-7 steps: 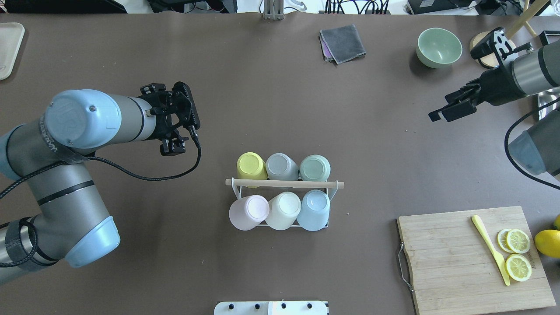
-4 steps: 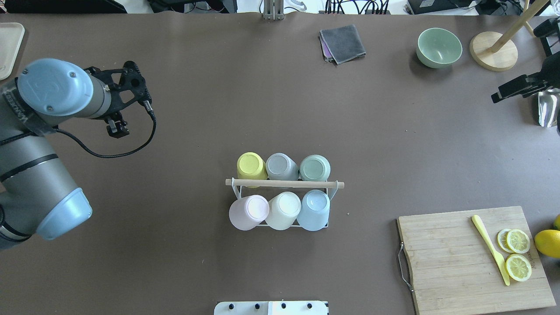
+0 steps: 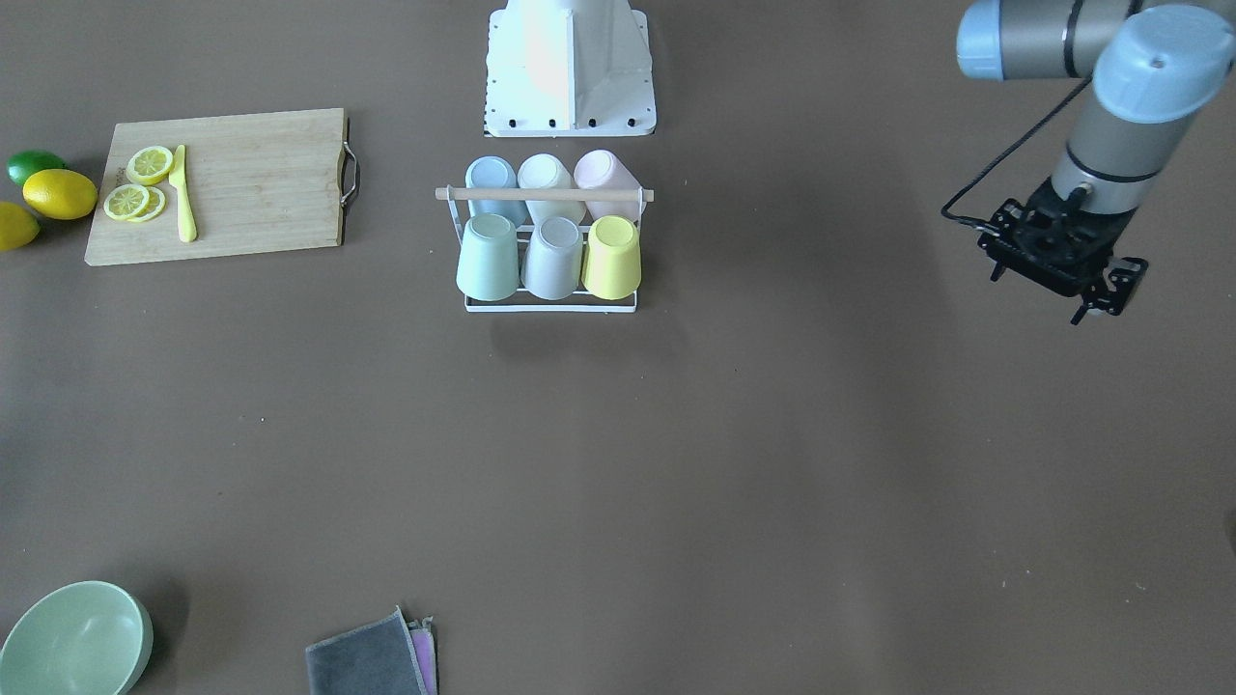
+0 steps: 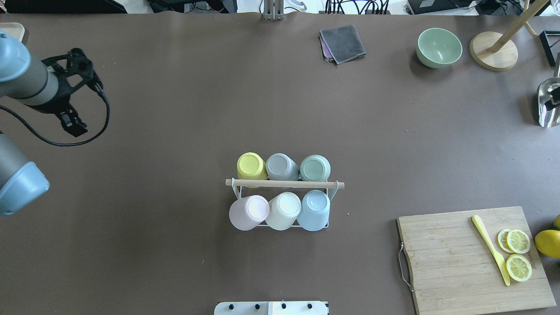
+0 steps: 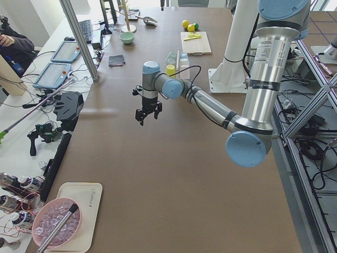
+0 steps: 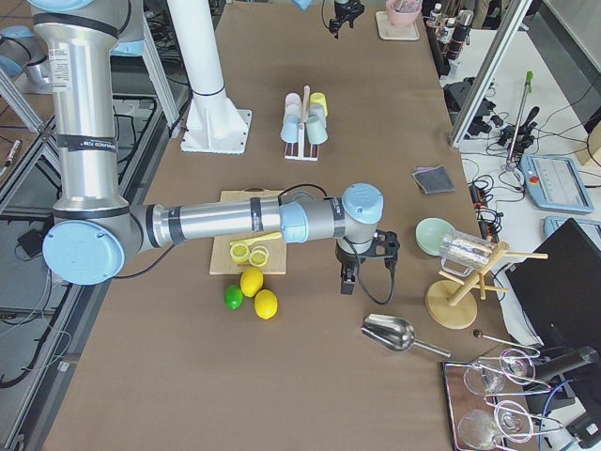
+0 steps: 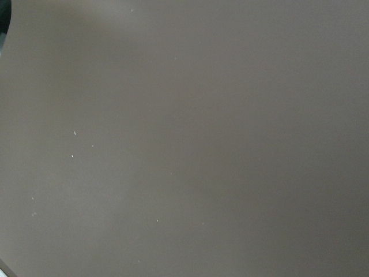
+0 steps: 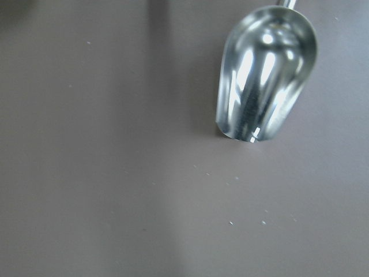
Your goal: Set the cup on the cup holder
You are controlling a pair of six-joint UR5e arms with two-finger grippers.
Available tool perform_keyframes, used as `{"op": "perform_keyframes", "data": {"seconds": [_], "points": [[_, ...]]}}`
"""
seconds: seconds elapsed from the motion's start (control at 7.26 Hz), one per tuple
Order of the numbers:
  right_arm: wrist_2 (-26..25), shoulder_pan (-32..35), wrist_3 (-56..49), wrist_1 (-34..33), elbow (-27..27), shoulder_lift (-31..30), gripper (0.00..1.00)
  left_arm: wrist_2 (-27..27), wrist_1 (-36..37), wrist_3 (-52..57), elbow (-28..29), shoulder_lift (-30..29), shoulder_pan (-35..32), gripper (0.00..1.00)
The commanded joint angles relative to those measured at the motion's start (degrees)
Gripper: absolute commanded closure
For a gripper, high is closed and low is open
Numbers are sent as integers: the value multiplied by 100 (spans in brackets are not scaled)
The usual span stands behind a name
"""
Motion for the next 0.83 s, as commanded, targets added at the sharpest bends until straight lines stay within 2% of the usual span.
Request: {"op": "perform_keyframes", "data": {"seconds": [0.0,0.14,0.28,0.69], "points": [[-193,563,-1100,-697,-107,-133,0,-926,-32,46,194,740,-1138,2],[-203,765,-1210,-750,-134,-133,0,-1381,-40,46,185,1152,-1691,2],[-134,1159,-1211,-716,-264,-185,0,-1499,-49,46,150,1513,-2219,2],[-186,1172,-1220,-654,-213,-248,0,-1491,-49,54,194,1754,-3285,2]]}}
